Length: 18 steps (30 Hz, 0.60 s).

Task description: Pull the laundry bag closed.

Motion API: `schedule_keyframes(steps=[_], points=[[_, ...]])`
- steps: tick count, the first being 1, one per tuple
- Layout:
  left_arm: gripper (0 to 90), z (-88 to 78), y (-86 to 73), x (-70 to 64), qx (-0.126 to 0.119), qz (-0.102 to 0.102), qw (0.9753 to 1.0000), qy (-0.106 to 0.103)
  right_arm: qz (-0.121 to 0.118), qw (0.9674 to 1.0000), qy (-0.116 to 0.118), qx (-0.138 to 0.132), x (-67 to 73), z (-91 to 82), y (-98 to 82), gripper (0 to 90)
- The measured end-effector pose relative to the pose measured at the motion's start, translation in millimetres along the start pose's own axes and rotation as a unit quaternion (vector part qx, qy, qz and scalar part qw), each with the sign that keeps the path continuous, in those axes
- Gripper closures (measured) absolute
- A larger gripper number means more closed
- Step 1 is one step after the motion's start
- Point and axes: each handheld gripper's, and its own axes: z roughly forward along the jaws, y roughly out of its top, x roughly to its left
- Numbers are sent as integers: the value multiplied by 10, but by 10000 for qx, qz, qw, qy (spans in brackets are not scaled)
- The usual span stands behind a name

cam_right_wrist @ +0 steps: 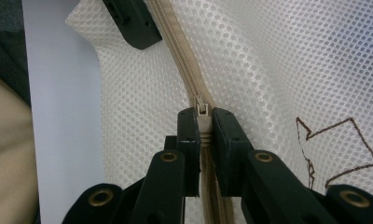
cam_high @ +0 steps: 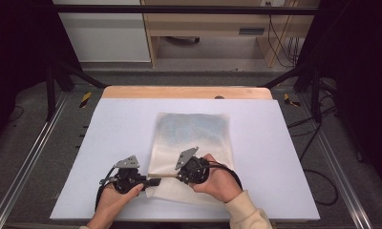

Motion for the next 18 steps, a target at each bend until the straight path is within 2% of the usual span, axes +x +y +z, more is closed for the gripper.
schedule_keyframes(steps=[18], points=[[864, 3, 0, -7, -13, -6, 10000, -38, 75, 9999, -89, -18, -23, -110, -120, 821]])
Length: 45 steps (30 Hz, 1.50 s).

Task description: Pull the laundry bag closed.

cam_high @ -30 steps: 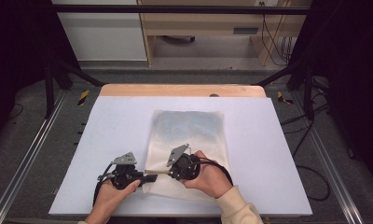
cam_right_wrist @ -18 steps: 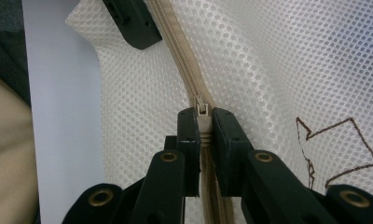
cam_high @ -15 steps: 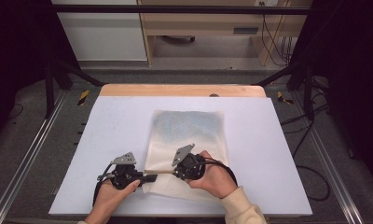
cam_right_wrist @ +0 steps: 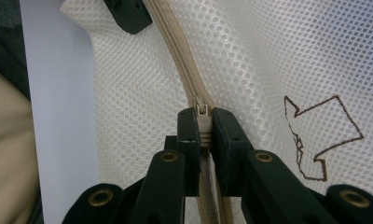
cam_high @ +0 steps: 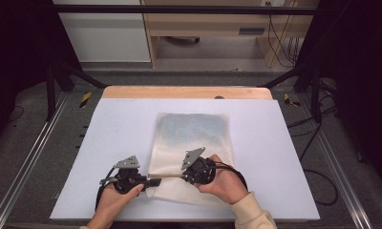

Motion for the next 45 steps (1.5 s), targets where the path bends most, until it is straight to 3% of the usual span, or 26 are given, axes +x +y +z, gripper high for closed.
schedule_keyframes(steps=[45], points=[[864, 13, -5, -5, 19, 13, 10000, -20, 305, 9994, -179, -63, -90, -206, -276, 821]])
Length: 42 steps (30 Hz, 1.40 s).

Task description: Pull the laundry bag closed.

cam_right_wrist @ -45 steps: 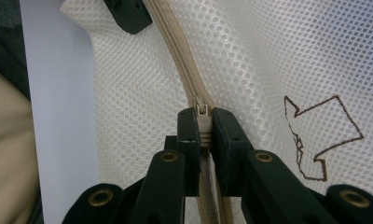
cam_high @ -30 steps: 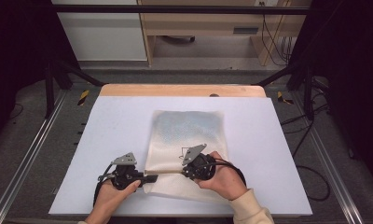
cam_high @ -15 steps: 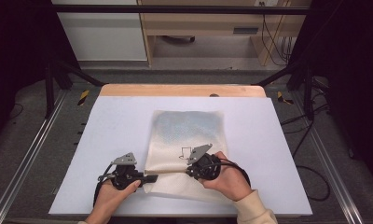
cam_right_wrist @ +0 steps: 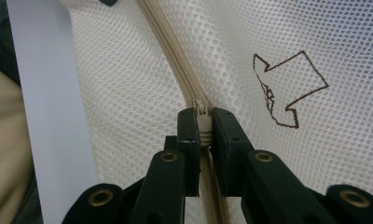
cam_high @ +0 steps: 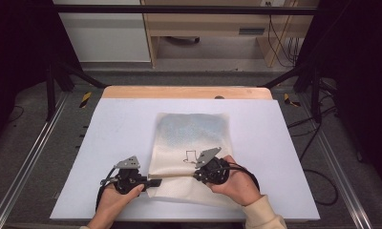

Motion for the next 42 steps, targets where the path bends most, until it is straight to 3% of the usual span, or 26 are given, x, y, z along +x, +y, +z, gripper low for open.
schedule_keyframes(steps=[42], points=[[863, 11, -8, -3, 43, 3, 10000, 5, 217, 9997, -135, 46, -51, -148, -264, 821]])
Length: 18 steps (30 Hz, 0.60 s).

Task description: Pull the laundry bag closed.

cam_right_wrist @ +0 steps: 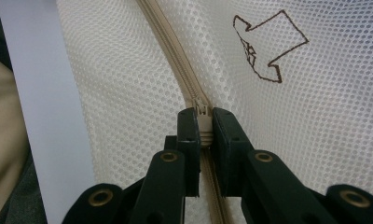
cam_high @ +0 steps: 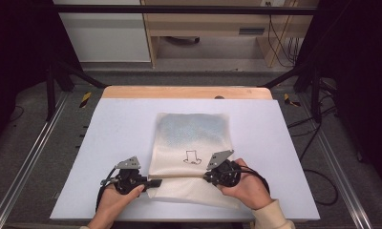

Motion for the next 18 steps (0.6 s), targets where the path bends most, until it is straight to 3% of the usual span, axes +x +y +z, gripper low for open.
schedule_keyframes(steps=[18], points=[[863, 11, -5, -3, 22, 8, 10000, 0, 231, 9997, -119, -14, -39, -135, -259, 821]])
